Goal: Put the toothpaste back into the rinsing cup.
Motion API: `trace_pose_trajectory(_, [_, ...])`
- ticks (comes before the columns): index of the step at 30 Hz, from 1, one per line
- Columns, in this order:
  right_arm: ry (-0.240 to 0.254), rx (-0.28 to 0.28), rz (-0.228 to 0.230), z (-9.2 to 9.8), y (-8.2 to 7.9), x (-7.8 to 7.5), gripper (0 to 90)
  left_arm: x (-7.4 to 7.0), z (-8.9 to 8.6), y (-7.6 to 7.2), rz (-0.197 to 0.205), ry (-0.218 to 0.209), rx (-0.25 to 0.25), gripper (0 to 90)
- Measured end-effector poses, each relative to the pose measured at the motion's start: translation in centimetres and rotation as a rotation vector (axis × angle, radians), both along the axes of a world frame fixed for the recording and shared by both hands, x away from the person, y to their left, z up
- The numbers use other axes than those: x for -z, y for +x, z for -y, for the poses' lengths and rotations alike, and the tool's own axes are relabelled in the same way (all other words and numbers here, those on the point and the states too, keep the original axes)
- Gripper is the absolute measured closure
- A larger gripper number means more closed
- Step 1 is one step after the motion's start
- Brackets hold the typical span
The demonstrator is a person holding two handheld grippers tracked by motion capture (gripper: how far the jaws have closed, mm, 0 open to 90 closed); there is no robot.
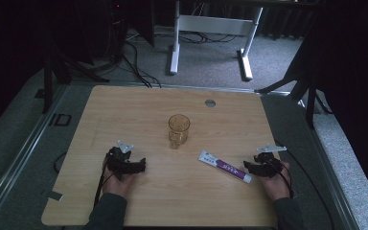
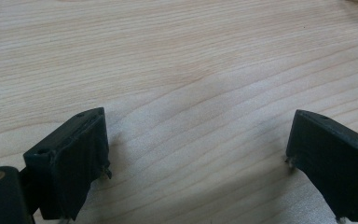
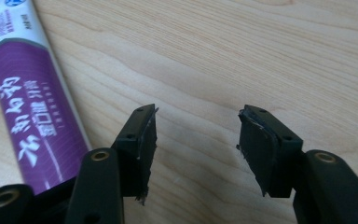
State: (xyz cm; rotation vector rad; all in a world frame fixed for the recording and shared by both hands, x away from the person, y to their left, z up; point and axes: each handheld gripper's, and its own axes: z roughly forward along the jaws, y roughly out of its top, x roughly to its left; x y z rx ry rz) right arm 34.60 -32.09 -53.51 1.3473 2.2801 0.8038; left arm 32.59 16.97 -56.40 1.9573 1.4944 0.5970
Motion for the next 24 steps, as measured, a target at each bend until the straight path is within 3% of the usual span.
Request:
trace_pose_trajectory(10, [-0.029,-0.046,-0.026,0.7,0.0,-1.6,53.5,0.0,0.1,0.0,0.000,0.000,-0.008,5.7])
trace_pose_trajectory(24, [-0.071,-0.081,-0.042,1.0,-0.5,-2.1,55.8,0.0,0.1,0.0,0.000,0.001,-0.006,5.7])
